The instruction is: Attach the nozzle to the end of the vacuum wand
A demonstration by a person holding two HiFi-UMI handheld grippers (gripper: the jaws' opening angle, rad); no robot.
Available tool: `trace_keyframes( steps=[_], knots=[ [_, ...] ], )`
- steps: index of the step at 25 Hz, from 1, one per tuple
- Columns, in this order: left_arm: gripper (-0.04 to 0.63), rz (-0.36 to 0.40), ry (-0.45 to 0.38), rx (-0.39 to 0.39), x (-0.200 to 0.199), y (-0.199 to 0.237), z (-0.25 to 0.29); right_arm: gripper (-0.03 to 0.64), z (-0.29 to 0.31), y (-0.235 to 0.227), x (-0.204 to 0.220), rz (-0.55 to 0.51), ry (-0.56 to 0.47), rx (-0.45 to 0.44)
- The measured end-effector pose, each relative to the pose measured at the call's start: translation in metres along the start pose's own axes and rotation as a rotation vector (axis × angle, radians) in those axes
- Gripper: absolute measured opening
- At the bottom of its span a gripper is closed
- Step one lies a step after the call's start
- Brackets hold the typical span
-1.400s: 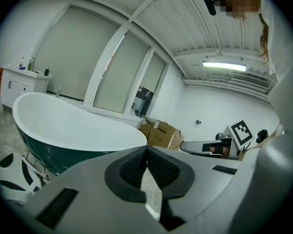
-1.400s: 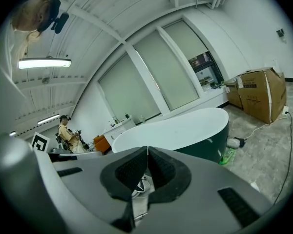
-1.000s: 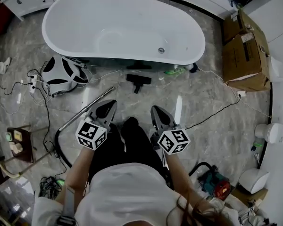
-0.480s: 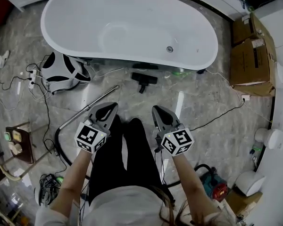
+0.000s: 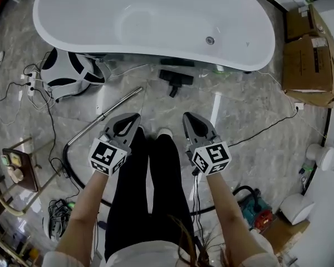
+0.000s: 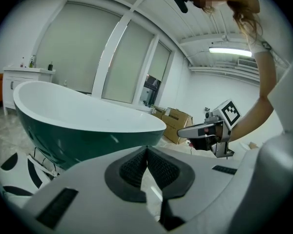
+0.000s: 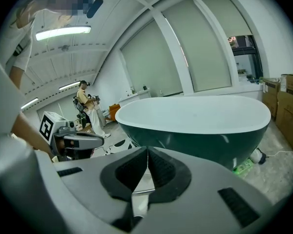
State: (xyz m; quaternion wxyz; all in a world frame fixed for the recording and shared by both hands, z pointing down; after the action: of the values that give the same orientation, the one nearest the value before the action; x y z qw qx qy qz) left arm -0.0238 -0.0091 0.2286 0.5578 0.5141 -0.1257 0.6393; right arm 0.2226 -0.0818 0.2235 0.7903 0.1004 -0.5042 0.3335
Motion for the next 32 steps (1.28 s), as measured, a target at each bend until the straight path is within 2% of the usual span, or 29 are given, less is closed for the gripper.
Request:
trace_keyframes(
  steps=[6, 12, 19, 24, 28, 32],
  knots=[
    [0.008, -0.014, 0.038, 0.034, 0.053, 0.024, 0.025, 0.015, 0.023, -0.020, 0.058, 0.054, 0.020, 0.066],
    [0.009, -0.032, 0.068, -0.006, 0.116, 0.058, 0.055, 0.015, 0.051, -0.044, 0.129, 0.058, 0.064, 0.087],
    [0.009, -0.010, 0.121, 0.033, 0.178, 0.087, 0.104, 0.015, 0.102, -0.073, 0.195, -0.062, 0.145, 0.010],
    [0.009, -0.011, 0.160, 0.055, 0.219, 0.106, 0.131, 0.015, 0.132, -0.083, 0.229, -0.199, 0.186, -0.044],
    [0.009, 0.000, 0.161, 0.007, 0.245, 0.132, 0.149, 0.015, 0.159, -0.094, 0.258, -0.239, 0.182, -0.083],
    [0.009, 0.024, 0.190, -0.023, 0.273, 0.159, 0.165, 0.015, 0.185, -0.102, 0.292, -0.379, 0.240, -0.133]
  ],
)
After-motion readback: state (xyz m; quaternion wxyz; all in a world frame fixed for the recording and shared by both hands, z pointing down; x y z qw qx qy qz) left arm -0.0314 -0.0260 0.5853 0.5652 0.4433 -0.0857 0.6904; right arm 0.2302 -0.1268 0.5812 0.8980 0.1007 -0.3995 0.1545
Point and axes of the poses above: the fingertips, and each gripper's own axes: z forward along the fingers, y to its left, x out of its underside, the point moved 9 cm from there along -z, backward along the fingers, and after that the axes turned 9 degrees about -z, right-handed, at the moved point
